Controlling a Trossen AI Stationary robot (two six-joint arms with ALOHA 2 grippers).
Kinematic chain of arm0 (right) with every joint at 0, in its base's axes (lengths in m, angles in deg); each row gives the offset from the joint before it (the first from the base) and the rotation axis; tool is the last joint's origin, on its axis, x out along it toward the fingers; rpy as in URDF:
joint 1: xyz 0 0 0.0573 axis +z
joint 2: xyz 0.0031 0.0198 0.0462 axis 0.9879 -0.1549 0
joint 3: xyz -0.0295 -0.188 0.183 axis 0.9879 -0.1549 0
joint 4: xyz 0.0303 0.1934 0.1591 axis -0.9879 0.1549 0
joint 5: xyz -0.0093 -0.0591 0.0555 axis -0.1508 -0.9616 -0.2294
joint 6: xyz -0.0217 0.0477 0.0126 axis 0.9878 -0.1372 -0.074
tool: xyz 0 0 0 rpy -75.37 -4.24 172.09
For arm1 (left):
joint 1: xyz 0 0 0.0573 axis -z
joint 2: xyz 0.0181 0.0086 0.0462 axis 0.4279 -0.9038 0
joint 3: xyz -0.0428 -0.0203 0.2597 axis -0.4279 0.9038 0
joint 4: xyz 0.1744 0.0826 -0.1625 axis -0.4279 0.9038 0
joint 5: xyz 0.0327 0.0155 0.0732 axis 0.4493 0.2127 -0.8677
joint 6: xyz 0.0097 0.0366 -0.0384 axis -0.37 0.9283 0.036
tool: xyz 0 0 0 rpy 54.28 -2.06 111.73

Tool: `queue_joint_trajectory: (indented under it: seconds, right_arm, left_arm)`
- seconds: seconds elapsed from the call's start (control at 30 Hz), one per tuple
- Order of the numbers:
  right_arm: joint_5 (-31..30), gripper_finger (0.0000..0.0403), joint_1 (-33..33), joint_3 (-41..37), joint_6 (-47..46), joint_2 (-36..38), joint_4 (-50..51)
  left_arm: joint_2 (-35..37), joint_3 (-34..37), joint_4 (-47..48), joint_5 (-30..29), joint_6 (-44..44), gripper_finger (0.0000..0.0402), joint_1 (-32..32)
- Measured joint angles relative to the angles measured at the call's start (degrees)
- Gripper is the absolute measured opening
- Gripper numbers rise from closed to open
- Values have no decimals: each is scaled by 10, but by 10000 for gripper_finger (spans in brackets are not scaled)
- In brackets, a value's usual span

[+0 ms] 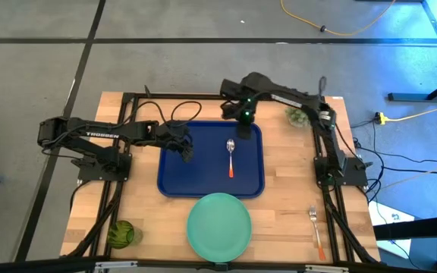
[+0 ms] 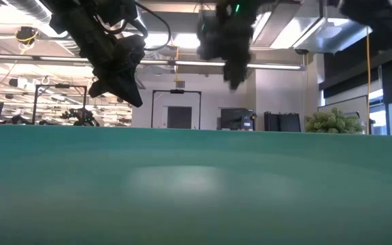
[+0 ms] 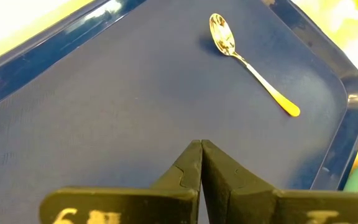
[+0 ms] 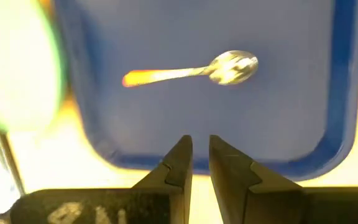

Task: Pick and place plate/cup/fork/spoon on tray
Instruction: Put the orange fork on the serving tray to the right of the orange spoon

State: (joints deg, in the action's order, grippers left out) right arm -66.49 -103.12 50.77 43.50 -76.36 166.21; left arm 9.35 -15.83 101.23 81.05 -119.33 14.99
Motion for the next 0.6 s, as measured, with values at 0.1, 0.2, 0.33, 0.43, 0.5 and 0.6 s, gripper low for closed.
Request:
queue_joint_trajectory:
  seconds: [0.1,0.2,0.33,0.43,0.5,0.6]
  right_arm:
    - [0,56,20,-26,-1,52,20]
    - [2,56,42,-80,-5,116,17]
    - [18,56,71,-180,-48,209,17]
    - [65,56,93,-271,-75,290,18]
    - [88,56,116,-334,-99,341,18]
    - [114,56,152,-425,-143,414,19]
  left_arm:
    - [0,0,0,0,0,0,0]
    - [0,0,-2,0,1,0,0]
    - [0,0,-2,0,6,0,0]
    - [0,0,-2,0,15,0,0]
    - [0,0,-2,0,15,0,0]
    - [0,0,-2,0,15,0,0]
